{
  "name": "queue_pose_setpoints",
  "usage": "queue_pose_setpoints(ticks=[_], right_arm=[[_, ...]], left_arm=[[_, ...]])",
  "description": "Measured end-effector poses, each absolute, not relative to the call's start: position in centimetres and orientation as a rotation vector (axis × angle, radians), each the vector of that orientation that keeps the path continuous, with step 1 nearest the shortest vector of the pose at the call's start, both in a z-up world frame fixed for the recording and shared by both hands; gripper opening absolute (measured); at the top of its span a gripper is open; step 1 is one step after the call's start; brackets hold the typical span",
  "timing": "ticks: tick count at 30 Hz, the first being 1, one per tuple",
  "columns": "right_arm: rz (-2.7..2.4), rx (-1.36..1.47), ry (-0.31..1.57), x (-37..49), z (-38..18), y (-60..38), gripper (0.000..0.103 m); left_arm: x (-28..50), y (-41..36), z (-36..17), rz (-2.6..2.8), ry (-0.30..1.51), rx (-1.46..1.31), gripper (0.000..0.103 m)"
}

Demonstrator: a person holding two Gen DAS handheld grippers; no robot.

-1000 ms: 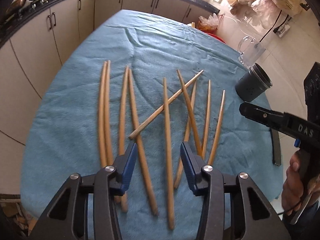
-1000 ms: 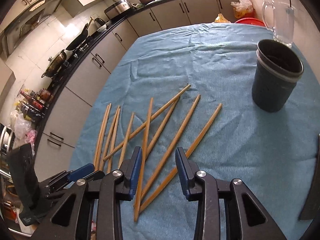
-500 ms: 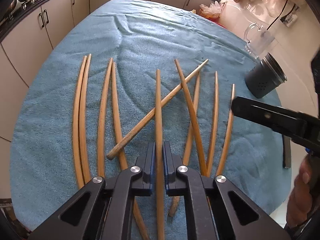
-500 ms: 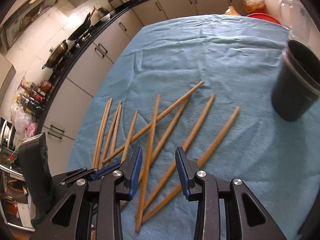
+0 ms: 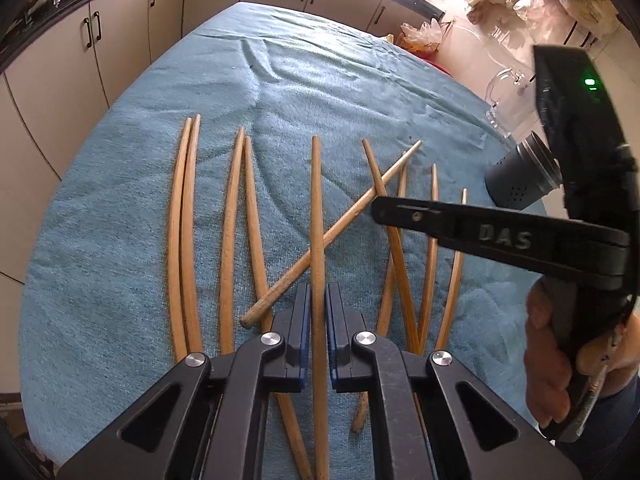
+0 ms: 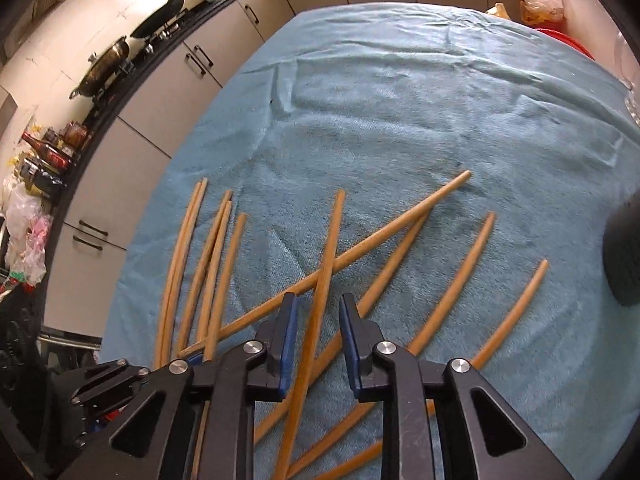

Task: Organize utensils
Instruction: 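Close the left tool on a wooden chopstick while the right tool grasps another chopstick, then lift the chopsticks upright with both tools and carry them over the black cup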

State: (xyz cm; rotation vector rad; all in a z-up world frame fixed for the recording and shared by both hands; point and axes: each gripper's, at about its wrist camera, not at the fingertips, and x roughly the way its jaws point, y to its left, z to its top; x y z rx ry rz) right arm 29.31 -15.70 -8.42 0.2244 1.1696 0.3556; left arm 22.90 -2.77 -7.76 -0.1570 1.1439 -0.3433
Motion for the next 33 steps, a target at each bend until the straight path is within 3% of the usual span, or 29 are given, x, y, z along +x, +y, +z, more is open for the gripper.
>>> queue_pose_setpoints(ticks=[2,6,33], right_arm=[[0.363,0.223,1.18,29.6,-8.8,-15.4,0.022],[0.382,0.233,1.187,29.5,-9.3,-15.2,0.008],[0.372,0.251,0.633,13.7,3.7,-21.8,0.008]], left_arm=[[23.0,-2.6,-7.7,-0.347,1.138,-0.162,0.007],[22.7,-2.5,-7.4,-0.351,1.118,-0.166,0.007],[16.0,-4.3,3.4,-0.391,0.765,-0.064,0.007]])
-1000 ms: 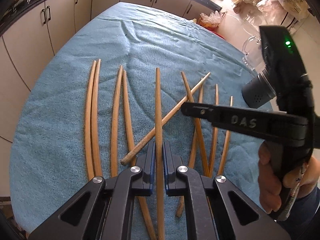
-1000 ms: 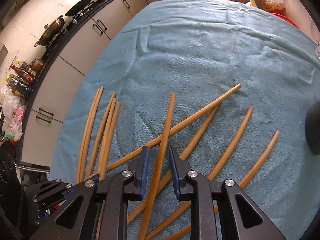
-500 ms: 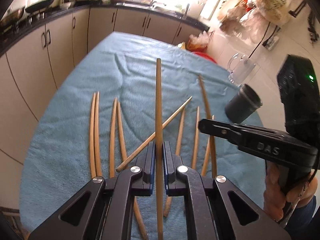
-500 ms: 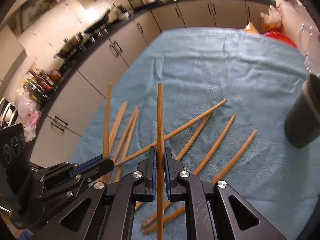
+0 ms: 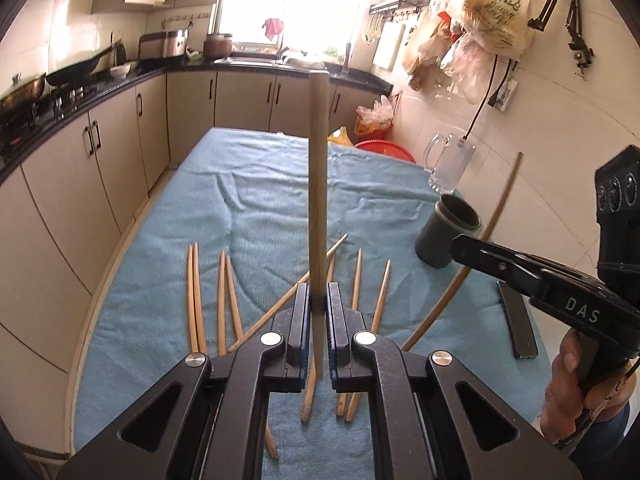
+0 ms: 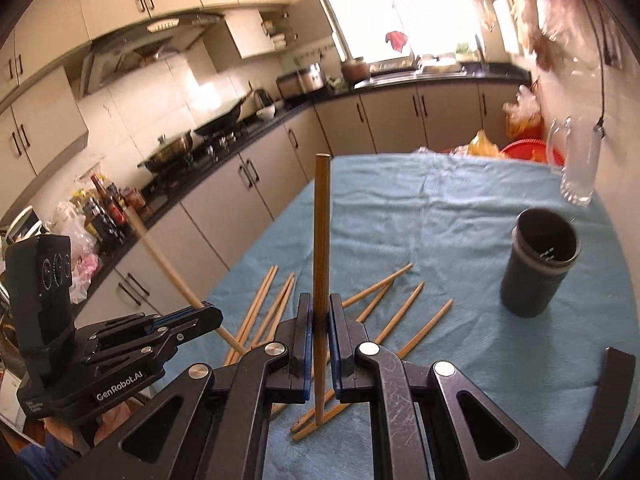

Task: Organize utensils
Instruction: 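Lift the chopsticks upright with both tools and carry them over the black cup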

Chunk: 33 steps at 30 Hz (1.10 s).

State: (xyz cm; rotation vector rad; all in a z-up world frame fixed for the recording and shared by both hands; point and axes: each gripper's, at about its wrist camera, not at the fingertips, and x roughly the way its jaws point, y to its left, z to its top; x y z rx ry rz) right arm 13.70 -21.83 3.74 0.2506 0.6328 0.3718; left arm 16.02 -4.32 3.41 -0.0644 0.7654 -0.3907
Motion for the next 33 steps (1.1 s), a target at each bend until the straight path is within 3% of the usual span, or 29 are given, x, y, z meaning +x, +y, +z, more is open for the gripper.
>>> queue_pose_setpoints(ticks=[17,33], right_arm=[[0.202,0.354,0.452,10.5,10.2,-30.9,0.008],[0.051,0.492,0.373,11.0,12.4,-39.8,0.008]], left_arm=[[18.1,-11.6,9.7,-0.525,0.738,-0.018,0.007],[22.9,-21.6,14.4,-0.65,0.697,-0.018,0.007]])
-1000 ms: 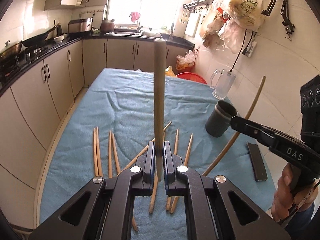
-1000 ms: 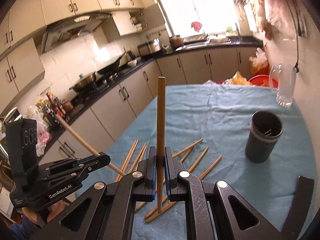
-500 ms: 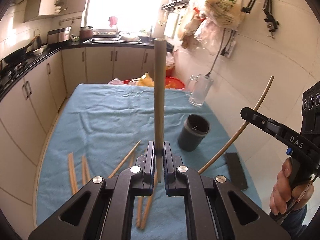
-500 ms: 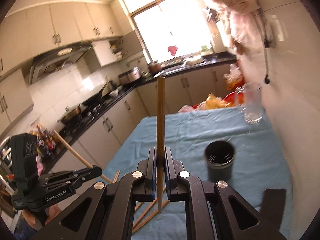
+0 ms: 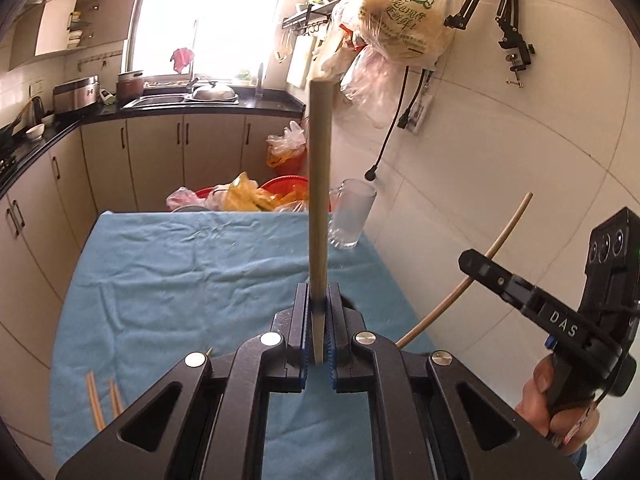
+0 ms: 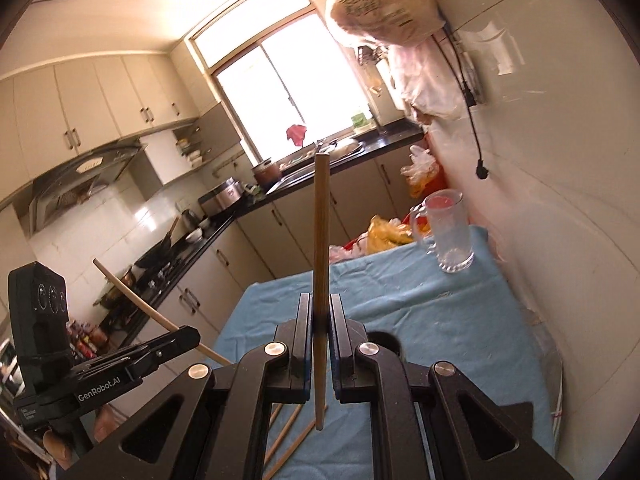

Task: Organize utensils
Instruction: 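Lift the chopsticks upright with both tools and carry them over the black cup, then open the left tool to drop its chopstick into the cup while the right tool releases its own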

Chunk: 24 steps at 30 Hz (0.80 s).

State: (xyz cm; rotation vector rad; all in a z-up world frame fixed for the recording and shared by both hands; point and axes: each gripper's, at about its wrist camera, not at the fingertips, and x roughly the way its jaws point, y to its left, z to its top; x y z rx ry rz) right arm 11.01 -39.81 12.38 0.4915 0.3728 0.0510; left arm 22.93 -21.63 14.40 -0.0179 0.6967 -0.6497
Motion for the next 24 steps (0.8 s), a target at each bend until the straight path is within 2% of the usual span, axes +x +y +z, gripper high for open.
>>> queue_pose_setpoints(ticks=[10,18,24], right_arm=[[-0.046,0.472,0.35,15.8,12.1,-42.3,0.008],[-0.063,0.502,0.484,20.6,6.9,-43.4,0.008],[-0.05,0.537,0.573,22.8,3.7,-44.5,0.008]], left_arm=[[28.5,-26.1,12.4,-0.665,0.74,-0.049,0.007],[32.1,-28.2,6.3,-0.65,0.869,-0.036,0.007],[33.0,-28.9,4.2,-0.645,0.908,-0.029,0.007]])
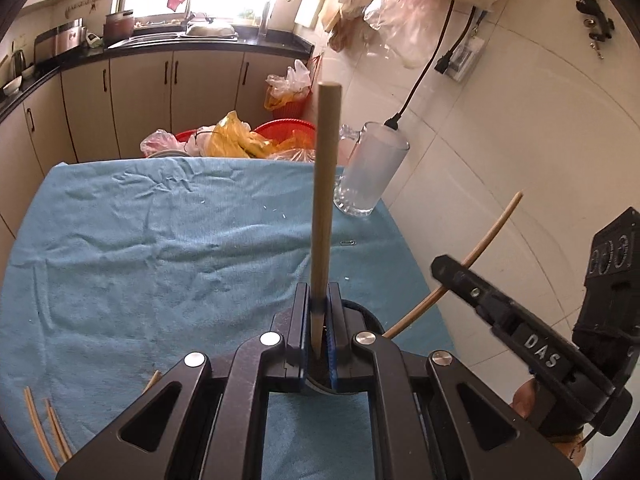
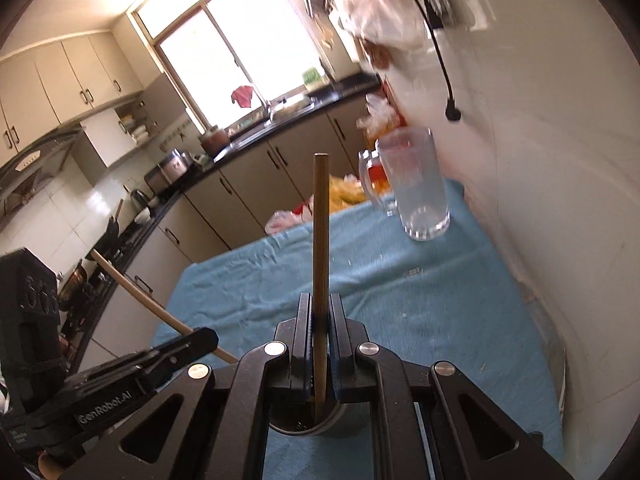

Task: Organize utensils
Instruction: 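Open the left tool to drop its chopstick into the cup while the right tool releases its own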

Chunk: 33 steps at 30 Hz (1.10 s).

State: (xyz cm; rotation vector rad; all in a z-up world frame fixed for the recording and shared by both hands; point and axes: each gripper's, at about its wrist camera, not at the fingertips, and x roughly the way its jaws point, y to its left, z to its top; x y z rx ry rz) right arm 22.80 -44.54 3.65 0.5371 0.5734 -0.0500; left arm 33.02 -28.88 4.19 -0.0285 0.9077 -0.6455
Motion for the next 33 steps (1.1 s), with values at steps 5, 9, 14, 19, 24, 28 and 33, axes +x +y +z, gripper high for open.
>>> queue_pose_setpoints(ticks=[5,9,14,19,24,28,33], right_arm=[[-0.057,0.554,0.588,23.2,2.7,-45.0,0.017],[-0.078,0.551,0.544,22.1,3.5,-45.3,0.038],[-0.106,0.556,0.483,19.3,5.1,-45.4,0.038],[-0.098,0.524,0.446,15.4,5.7,-43.4,0.046],[-0.021,0.515,0.5,12.8,3.5,-39.5,0.051],[0.094,0.506,0.596,12.6,0.7,-35.7,0.051],[0.14,0.513,0.678,13.4,-2.1,-33.1,0.051]], left_arm=[[33.2,-29.1,3.9,-0.657,0.913,-0.03,0.02],[32.4,-28.6,5.1,-0.658,0.862,-0.035,0.038],[30.5,-26.9,7.3,-0.681,0.817,-0.058,0.041],[27.4,-23.6,9.0,-0.689,0.741,-0.052,0.048],[24.7,-18.2,8.6,-0.641,0.711,-0.023,0.058],[24.6,-13.9,6.2,-0.576,0.764,0.011,0.058],[26.7,-10.4,1.5,-0.522,0.92,0.107,0.058]])
